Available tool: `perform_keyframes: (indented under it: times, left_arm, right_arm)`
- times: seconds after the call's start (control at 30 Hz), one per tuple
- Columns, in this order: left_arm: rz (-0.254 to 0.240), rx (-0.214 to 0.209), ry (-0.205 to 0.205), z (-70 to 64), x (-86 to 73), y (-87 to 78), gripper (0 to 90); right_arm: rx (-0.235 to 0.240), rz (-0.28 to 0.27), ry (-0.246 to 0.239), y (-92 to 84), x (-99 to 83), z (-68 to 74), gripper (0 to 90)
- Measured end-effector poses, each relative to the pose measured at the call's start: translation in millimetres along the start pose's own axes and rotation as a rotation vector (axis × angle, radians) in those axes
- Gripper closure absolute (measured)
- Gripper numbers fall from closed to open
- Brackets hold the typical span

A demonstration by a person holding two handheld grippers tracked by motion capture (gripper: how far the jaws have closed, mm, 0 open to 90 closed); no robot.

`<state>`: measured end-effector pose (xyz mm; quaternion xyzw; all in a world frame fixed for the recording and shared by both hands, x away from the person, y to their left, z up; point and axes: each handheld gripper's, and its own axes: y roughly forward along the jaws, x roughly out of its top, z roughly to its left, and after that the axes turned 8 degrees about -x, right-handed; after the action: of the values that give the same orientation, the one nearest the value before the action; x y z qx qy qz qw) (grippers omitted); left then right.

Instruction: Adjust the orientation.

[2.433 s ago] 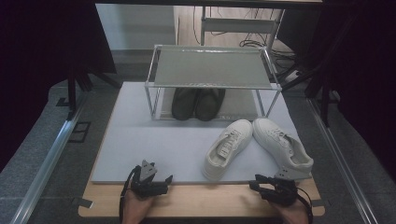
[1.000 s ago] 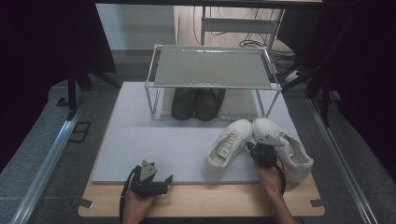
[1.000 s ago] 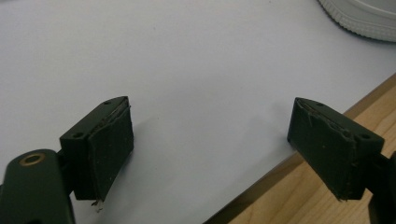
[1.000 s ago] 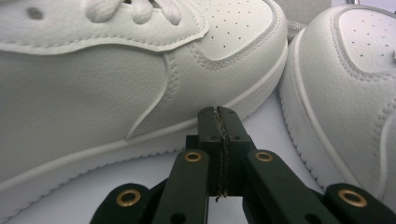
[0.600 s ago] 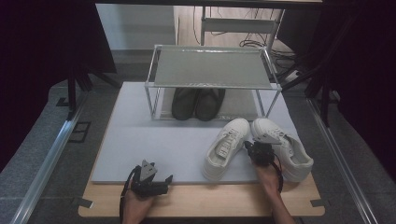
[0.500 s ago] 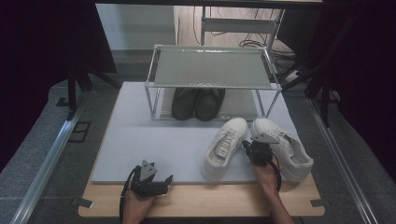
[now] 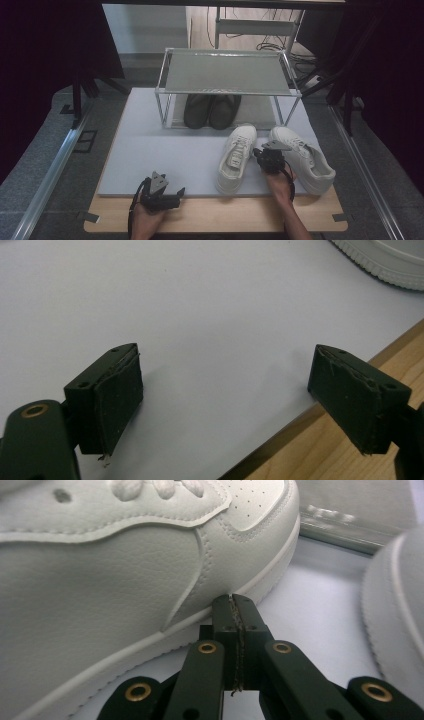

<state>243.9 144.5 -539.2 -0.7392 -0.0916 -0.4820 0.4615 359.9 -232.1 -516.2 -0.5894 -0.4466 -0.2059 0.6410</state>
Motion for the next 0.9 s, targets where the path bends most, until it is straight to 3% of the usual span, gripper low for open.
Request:
perform_keyframes:
  times: [0.47, 0.63, 0.9]
  left_arm:
    - [0.0, 0.001, 0.0, -0.1, 0.0, 0.0, 14.3]
    - [0.0, 0.001, 0.0, -0.2, 0.0, 0.0, 14.3]
    - [0.0, 0.002, -0.001, -0.3, 0.0, 0.0, 14.3]
  right_arm:
    - [0.042, -0.006, -0.001, 3.0, 3.6, 4.6, 88.3]
    - [0.081, -0.021, -0.003, -13.4, 1.9, 1.4, 88.4]
    - [0.186, -0.044, -0.015, -50.8, -12.7, 5.2, 89.8]
